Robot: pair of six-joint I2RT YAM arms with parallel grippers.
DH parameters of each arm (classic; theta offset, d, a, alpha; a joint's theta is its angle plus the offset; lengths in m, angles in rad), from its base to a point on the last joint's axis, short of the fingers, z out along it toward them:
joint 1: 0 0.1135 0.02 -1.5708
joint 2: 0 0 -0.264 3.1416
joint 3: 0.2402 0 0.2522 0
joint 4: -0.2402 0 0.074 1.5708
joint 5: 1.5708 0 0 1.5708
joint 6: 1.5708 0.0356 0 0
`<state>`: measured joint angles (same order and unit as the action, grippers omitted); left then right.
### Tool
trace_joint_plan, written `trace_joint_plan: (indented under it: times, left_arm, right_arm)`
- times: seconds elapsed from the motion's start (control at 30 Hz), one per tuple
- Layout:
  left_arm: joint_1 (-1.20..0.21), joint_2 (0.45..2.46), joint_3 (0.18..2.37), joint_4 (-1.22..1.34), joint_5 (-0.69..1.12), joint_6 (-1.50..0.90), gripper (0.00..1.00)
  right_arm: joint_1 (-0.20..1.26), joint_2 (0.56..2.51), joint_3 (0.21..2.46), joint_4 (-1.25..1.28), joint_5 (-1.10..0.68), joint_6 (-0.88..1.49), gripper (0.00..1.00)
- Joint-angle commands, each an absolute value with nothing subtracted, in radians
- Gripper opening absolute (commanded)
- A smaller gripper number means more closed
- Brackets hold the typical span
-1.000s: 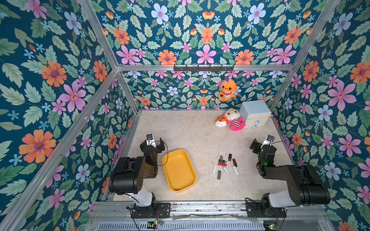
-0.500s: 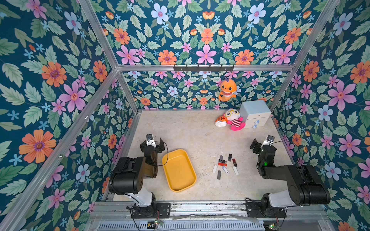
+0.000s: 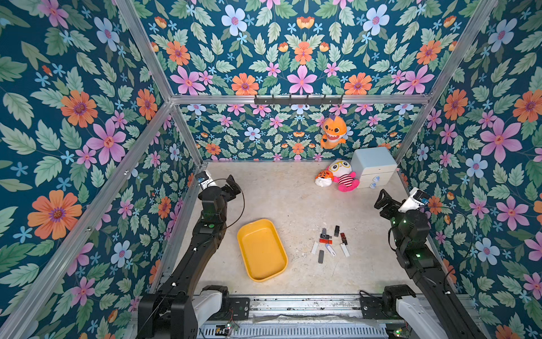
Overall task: Put the usb flash drive into the storage box
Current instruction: Pick up the USB flash from the center of the board.
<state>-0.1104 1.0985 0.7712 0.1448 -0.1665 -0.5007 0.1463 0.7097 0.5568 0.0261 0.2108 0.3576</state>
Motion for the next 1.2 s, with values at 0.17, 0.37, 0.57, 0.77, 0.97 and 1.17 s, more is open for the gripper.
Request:
trace_joint_plan:
  times: [0.17,0.37,0.57,0.77,0.97,1.17]
  left_arm:
    - [-0.107,1.068,0.905,-0.517,0.118,-0.481,0.95]
    - [-0.107,0.95,0.844,-0.548,0.098,-0.405,0.95]
    - [-0.108,0.916,0.776,-0.53,0.098,-0.37,0.94]
    - [-0.107,0.932,0.772,-0.531,0.114,-0.365,0.94]
    - [-0.108,0.954,0.772,-0.536,0.117,-0.365,0.92]
    - [-0.109,0.953,0.769,-0.535,0.112,-0.367,0.92]
  right_arm:
    - [0.193,0.954,0.645,-0.606,-0.173,0.524,0.97]
    - [0.352,1.043,0.638,-0.649,-0.059,0.556,0.93]
    - [0.421,1.118,0.641,-0.635,-0.049,0.54,0.85]
    - [0.508,1.204,0.678,-0.643,-0.004,0.518,0.8]
    - [0.533,1.26,0.683,-0.625,-0.002,0.495,0.68]
    - [0.552,1.327,0.695,-0.604,-0.009,0.464,0.62]
